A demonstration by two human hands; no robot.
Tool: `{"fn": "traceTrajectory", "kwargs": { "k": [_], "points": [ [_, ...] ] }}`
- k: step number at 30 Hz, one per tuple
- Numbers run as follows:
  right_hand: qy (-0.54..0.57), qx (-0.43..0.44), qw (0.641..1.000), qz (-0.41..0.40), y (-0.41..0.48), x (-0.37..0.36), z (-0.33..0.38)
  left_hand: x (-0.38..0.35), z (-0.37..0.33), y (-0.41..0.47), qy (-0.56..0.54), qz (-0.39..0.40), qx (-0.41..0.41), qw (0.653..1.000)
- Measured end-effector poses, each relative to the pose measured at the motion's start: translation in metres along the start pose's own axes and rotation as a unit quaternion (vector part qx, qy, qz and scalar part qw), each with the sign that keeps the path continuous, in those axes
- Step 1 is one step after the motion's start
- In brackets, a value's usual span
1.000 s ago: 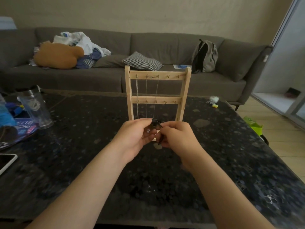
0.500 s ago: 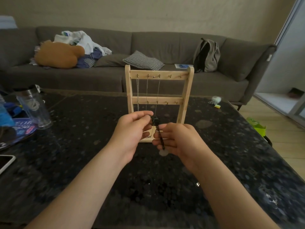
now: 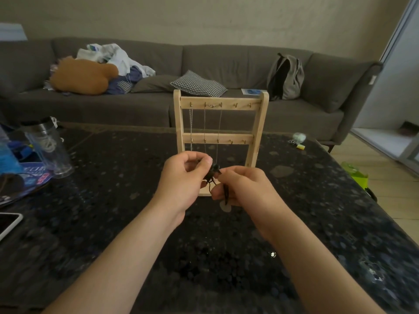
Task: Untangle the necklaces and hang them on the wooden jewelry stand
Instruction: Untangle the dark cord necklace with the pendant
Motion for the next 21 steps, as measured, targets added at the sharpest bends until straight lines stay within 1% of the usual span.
{"fn": "traceTrajectory", "kwargs": {
  "k": [4, 7, 11, 14, 16, 18, 21],
  "points": [
    [-0.030, 0.053, 0.997, -0.037, -0.004, 0.005, 0.007, -0.002, -0.002, 0.001, 0.013, 0.029, 0.001, 1.000],
    [-0.041, 0.062, 0.996, -0.059, -0.003, 0.008, 0.007, -0.005, -0.001, 0.001, 0.010, 0.036, 0.013, 0.999],
    [-0.032, 0.048, 0.997, -0.060, -0.001, 0.009, 0.003, -0.004, 0.010, 0.004, -0.047, 0.009, 0.066, 0.997],
    [-0.005, 0.033, 0.998, -0.049, 0.001, 0.008, -0.001, -0.001, 0.012, 0.006, -0.076, -0.013, 0.072, 0.994],
    [0.026, 0.020, 0.999, -0.041, 0.001, 0.007, -0.003, -0.001, 0.012, 0.007, -0.091, -0.001, 0.076, 0.993],
    [0.055, 0.004, 0.998, -0.040, 0.001, 0.007, -0.006, -0.003, 0.011, 0.007, -0.096, 0.029, 0.079, 0.992],
    [0.085, -0.014, 0.996, -0.038, 0.002, 0.008, -0.009, -0.005, 0.010, 0.006, -0.056, 0.060, 0.058, 0.995]
  ]
}}
Point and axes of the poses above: each hand's wrist, its own y-axis towards the middle knuckle, its own x-axis out of the back of the hand, z = x × y, the point moved 7 cm from there along y, towards the middle knuckle, and after that the axes turned 4 degrees about y, right-handed, at the moved point
